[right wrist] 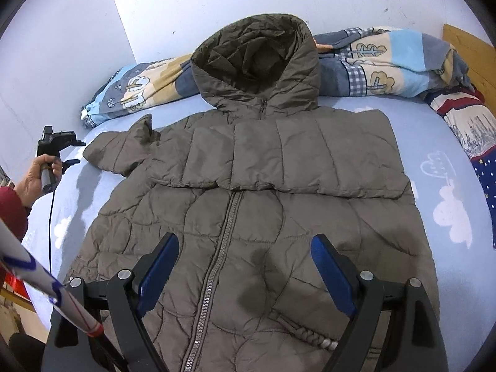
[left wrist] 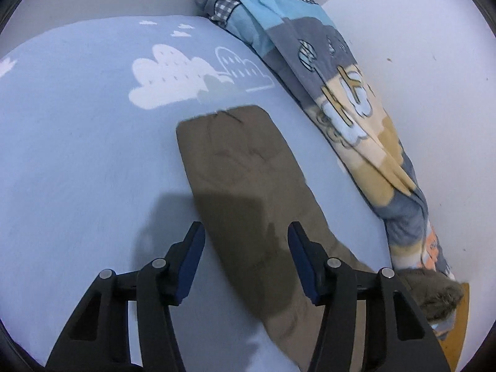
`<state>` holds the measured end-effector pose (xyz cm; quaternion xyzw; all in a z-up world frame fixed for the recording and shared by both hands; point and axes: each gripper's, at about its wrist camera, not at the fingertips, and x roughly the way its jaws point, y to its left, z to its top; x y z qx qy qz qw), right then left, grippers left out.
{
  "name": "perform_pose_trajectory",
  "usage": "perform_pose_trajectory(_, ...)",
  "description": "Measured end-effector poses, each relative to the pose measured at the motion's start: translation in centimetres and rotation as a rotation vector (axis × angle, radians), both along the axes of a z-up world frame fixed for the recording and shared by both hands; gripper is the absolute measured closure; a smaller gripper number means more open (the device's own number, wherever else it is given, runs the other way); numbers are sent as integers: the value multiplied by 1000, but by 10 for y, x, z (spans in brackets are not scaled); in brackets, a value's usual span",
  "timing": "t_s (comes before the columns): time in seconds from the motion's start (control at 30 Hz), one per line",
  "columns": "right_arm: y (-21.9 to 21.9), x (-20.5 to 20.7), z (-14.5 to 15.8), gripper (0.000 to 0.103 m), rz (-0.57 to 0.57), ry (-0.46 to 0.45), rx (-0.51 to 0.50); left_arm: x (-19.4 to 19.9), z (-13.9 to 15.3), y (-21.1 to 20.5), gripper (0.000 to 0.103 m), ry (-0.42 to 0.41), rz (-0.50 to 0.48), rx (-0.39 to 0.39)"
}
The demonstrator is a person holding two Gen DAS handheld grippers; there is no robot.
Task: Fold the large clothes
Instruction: 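Move the left gripper to the cuff of the other sleeve, then grasp the sleeve cuff with the left gripper and lift it, then carry the sleeve over the jacket front and open the left gripper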
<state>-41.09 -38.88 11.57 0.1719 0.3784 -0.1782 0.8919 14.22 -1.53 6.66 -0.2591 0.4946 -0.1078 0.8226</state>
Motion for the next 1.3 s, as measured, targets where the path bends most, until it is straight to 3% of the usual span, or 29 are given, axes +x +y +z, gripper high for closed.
perform_pose_trajectory(0.1, -2, 2, -7, 13, -8, 14, 14, 15, -20, 6, 48, 16, 42, -3)
perform_pose_trajectory(0.3, -2, 7, -17, 13, -3, 32, 7, 31, -42, 12, 49, -27, 127, -159)
perform_pose_trajectory(0.33, -3, 7, -19, 13, -4, 38, 10, 29, -42, 12, 71, -44, 143, -163)
perform_pose_trajectory(0.37, -3, 8, -21, 13, -7, 43, 16, 27, -43, 11, 86, -50, 158, -158)
perform_pose_trajectory(0.53, -6, 6, -20, 13, -21, 35, 27, 7, -34, 19, 91, -106, 188, -163)
perform_pose_trajectory(0.73, -11, -3, -4, 13, -49, -15, 43, -28, -1, 37, 91, -161, 176, -167)
perform_pose_trajectory(0.9, -20, -14, 14, 13, -86, -70, 56, -54, 43, 31, 91, -217, 145, -156)
perform_pose_trajectory(1.3, -50, -50, 56, 13, -194, -210, 57, -155, 173, -55, 91, -382, -39, -132)
